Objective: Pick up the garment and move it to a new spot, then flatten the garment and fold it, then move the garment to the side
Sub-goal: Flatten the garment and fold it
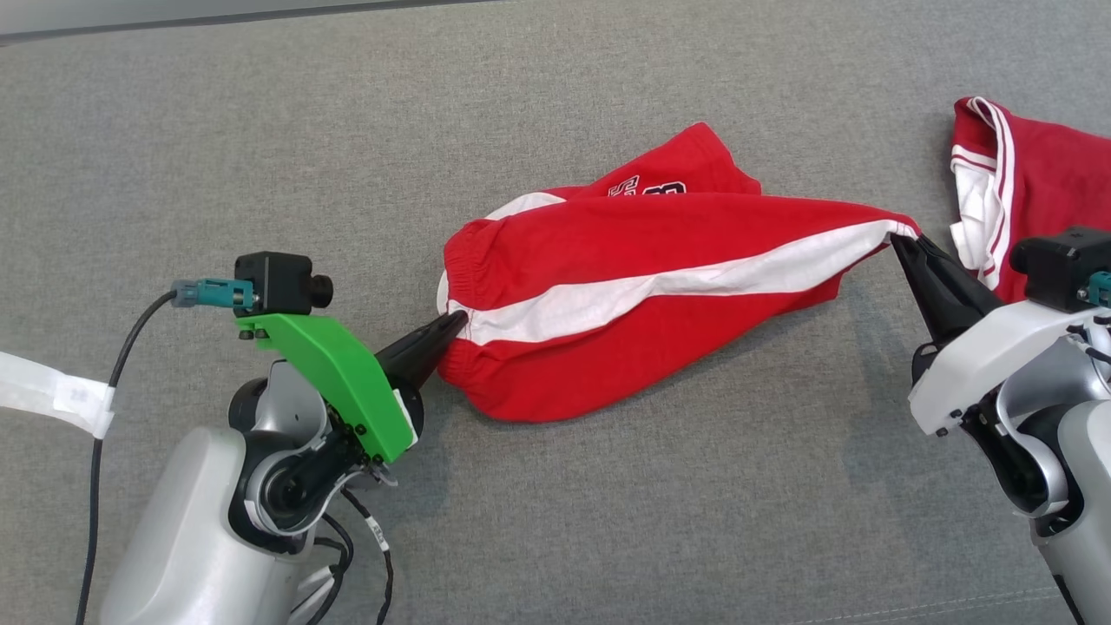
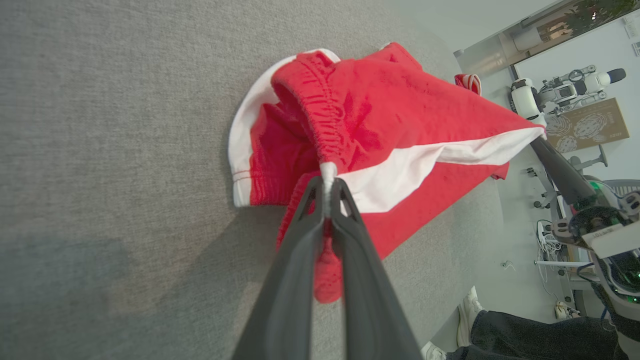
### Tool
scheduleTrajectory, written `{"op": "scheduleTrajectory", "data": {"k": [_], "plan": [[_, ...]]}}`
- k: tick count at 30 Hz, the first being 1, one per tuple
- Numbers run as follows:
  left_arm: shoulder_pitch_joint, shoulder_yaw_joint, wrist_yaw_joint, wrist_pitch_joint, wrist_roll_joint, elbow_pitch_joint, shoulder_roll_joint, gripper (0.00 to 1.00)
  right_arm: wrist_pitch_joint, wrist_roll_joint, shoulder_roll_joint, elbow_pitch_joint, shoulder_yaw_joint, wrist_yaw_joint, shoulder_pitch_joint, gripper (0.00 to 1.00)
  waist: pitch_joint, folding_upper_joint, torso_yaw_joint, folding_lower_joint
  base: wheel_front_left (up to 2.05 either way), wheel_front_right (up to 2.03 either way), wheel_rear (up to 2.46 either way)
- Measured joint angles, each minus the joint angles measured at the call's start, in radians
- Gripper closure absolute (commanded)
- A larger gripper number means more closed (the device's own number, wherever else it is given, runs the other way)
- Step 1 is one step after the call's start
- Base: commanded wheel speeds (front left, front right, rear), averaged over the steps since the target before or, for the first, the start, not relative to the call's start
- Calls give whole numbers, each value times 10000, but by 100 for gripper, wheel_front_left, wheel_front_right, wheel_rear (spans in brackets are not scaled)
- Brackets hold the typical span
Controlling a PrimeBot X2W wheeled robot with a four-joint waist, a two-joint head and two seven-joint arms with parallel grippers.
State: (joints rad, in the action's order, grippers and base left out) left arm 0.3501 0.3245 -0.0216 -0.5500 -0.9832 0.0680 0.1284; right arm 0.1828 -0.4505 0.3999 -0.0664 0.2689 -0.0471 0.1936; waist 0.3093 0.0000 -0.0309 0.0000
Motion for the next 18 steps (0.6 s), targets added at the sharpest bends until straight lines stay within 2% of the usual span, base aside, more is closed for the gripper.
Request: {"op": "scheduleTrajectory", "data": {"k": [8, 12, 16, 18], "plan": [[-4, 136, -320, -125, -205, -190, -29, 100, 21, -219, -6, -94, -125, -2, -54, 100, -63, 0, -9, 0, 0, 0, 0], [190, -178, -500, -109, -408, -748, 128, 100, 23, -711, -84, -278, -322, 161, 97, 100, -200, 0, -9, 0, 0, 0, 0], [1243, -842, -575, -75, -826, -1645, 217, 100, 31, -1912, -238, -828, -986, 533, 1142, 100, -476, 0, -7, 0, 0, 0, 0], [1753, -1365, -573, 46, -1114, -2146, 221, 100, -4, -2752, -470, -1202, -1551, 600, 1766, 100, -657, 0, -9, 0, 0, 0, 0]]}}
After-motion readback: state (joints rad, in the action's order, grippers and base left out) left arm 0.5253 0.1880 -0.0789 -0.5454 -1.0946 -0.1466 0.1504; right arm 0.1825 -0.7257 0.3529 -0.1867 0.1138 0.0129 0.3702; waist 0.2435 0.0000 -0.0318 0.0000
